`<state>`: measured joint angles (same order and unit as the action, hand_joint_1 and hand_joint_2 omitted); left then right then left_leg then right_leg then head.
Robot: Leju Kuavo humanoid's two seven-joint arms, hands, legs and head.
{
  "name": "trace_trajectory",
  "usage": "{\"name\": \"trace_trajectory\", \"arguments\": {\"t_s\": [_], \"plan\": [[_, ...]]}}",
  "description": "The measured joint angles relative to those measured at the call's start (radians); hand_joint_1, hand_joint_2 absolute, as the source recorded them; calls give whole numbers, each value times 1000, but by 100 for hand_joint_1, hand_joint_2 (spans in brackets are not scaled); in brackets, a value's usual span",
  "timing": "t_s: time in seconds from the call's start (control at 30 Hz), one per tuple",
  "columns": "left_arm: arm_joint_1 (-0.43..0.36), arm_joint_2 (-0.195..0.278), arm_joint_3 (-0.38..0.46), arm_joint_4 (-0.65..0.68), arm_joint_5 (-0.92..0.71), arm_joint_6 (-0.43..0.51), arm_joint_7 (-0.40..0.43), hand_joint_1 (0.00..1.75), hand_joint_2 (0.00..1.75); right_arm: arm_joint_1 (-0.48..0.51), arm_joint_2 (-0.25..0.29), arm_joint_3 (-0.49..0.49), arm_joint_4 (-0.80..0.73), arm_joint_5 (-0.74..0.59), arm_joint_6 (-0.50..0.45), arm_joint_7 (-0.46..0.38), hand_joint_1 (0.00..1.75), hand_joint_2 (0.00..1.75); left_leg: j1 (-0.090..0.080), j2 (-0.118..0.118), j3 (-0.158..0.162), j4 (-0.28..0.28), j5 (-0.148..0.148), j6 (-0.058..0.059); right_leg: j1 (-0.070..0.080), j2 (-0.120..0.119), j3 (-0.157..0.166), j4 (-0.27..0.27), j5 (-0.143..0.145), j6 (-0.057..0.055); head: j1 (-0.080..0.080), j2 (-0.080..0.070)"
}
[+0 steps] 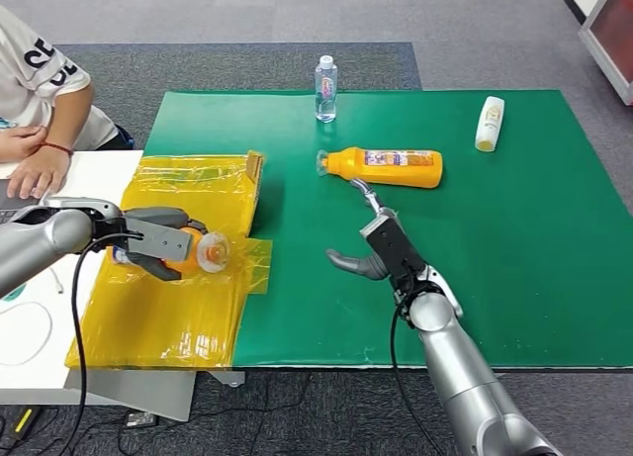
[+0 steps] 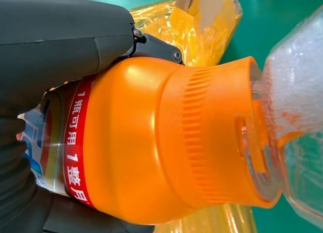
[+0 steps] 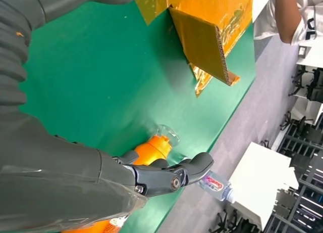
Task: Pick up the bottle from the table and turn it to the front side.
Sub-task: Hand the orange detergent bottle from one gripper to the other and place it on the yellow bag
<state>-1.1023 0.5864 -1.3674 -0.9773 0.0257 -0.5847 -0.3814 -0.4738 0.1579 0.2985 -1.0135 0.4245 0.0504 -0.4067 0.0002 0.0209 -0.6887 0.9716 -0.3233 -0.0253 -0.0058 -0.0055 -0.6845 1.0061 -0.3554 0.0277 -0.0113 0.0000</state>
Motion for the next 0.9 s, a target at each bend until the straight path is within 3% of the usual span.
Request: {"name": "trace_trajectory", "arguments": {"t_s": [0.17, 0.2, 0.3, 0.33, 0.57, 0.9], "plan": [[23, -2, 4, 14, -22, 39, -2, 175, 175, 1, 0, 1, 6, 2, -2, 3, 0, 175, 0, 0, 0, 0, 0, 0, 0, 0, 0, 0, 0, 0, 0, 0], [27, -2, 5, 17, -25, 42, -2, 166, 175, 1, 0, 1, 6, 3, -2, 4, 0, 175, 0, 0, 0, 0, 0, 0, 0, 0, 0, 0, 0, 0, 0, 0], [37, -4, 8, 24, -33, 52, -2, 35, 175, 1, 0, 1, 8, 3, -2, 5, 0, 175, 0, 0, 0, 0, 0, 0, 0, 0, 0, 0, 0, 0, 0, 0], [40, -5, 11, 26, -38, 59, -2, 0, 175, 1, 0, 1, 8, 4, -2, 5, 0, 175, 0, 0, 0, 0, 0, 0, 0, 0, 0, 0, 0, 0, 0, 0], [95, -20, 81, 40, -98, 130, -27, 0, 175, 7, 0, 1, 8, 9, -9, 13, 0, 175, 0, 0, 0, 0, 0, 0, 0, 0, 0, 0, 0, 0, 0, 0], [288, -23, 250, -41, -252, 221, -22, 0, 175, 58, -4, -11, 25, 15, -19, 22, 0, 175, 0, 0, 0, 0, -1, -1, 0, 0, -1, 0, 0, 0, 0, 0]]}}
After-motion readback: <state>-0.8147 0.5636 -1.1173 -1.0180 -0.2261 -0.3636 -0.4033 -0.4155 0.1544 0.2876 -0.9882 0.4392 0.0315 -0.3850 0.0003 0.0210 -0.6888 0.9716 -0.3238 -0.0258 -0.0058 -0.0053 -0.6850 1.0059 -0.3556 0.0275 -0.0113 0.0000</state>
